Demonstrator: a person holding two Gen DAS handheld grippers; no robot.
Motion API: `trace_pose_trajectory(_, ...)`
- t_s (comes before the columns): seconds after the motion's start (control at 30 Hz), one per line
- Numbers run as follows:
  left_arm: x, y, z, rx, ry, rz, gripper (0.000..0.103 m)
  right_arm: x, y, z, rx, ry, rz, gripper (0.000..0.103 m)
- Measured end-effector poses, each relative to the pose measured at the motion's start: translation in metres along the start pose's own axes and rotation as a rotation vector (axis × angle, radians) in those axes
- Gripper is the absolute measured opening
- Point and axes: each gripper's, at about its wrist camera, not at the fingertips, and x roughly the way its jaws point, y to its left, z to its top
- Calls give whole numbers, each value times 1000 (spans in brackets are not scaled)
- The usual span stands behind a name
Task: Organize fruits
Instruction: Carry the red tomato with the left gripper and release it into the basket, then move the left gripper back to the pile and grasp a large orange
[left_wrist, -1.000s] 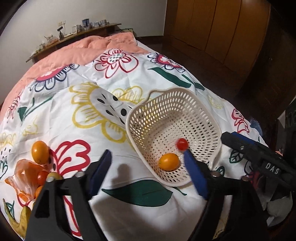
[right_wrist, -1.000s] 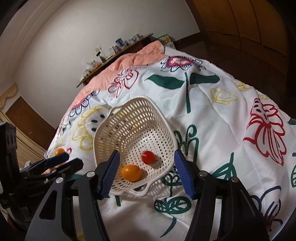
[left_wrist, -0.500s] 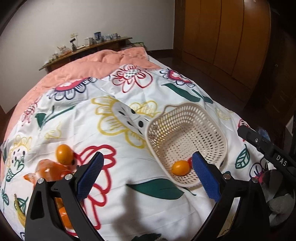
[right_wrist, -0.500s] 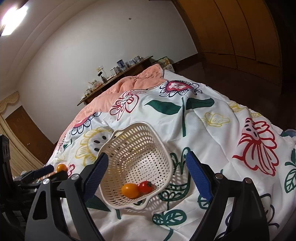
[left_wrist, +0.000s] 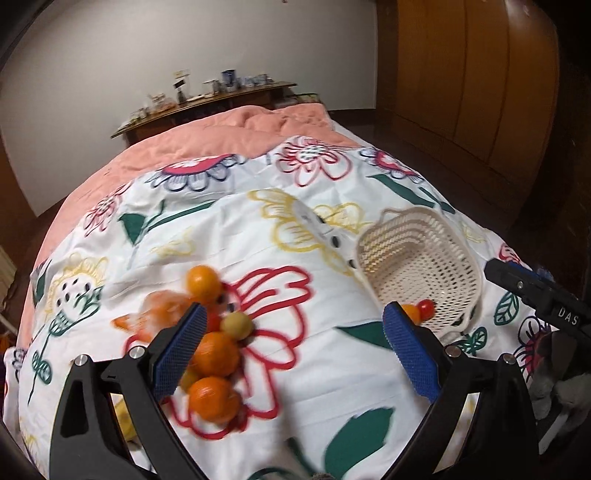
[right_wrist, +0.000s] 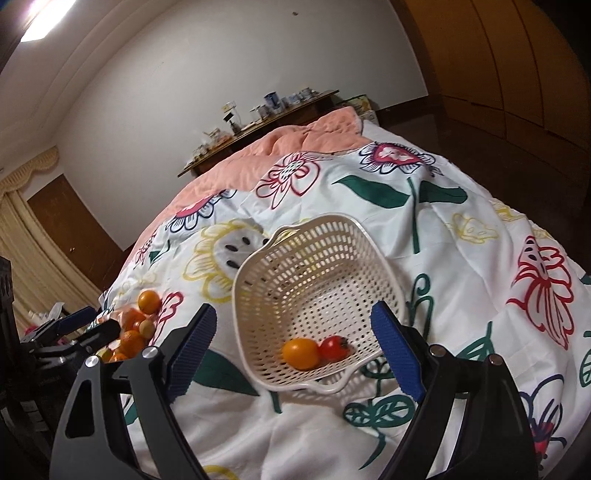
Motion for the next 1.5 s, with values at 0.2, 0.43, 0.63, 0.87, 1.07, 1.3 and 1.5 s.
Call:
trace_pose_trajectory(0.2,-16,45,-4,-105,0,28,97,3,12,-4,-26,29,19,85)
trace_pose_trajectory(0.43,-33,89,-3,-218,-22,41,97,5,23,-8,-47,47,31,85)
trace_pose_trajectory(0.63,-34,96,-15,-222,-9,38,97,7,33,-10,-66,65,40,85)
trace_pose_trajectory(0.87,-17,82,-41,-169,38,58,90,10,41,-13,-83,79,48,85)
trace_pose_trajectory(1.07,3,74,-62,-156,116,20,70,12,46,-15,-96,90,55,85)
trace_pose_trajectory(1.3,18,72,-65,-164,149,-3,57,13,48,-18,-102,100,62,85)
trace_pose_trajectory(1.5,30,75,-65,-187,173,-28,49,14,52,-19,-110,107,67,85)
